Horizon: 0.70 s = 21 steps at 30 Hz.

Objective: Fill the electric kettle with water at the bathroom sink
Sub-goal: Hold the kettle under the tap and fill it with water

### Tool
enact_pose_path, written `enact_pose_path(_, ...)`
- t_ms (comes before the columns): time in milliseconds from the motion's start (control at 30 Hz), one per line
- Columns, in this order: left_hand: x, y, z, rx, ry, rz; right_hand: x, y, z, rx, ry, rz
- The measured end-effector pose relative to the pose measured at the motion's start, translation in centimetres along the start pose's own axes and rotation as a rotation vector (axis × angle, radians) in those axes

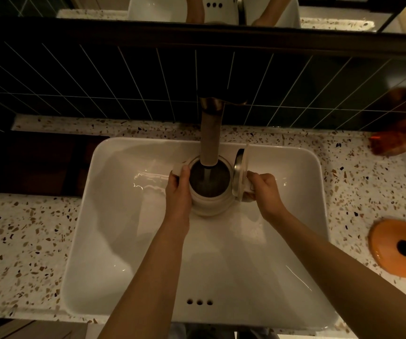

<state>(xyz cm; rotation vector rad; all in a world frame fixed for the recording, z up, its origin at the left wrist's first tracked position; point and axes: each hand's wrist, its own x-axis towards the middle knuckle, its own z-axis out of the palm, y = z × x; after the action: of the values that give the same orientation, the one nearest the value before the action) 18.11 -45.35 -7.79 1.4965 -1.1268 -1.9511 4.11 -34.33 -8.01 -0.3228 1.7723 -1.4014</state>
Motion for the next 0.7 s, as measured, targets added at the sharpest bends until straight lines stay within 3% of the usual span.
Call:
enact_pose_path(567,0.6,1.7,-1.3,0.023,-0.053,-0.040,1.0,0.7,-0.8,-0.043,-0.059,-0.043)
enact_pose_path(700,0.9,4.9,-0.7,0.245,0.027,0.250,1.4,0.8,-0.9,-0.062,-0.042,-0.051)
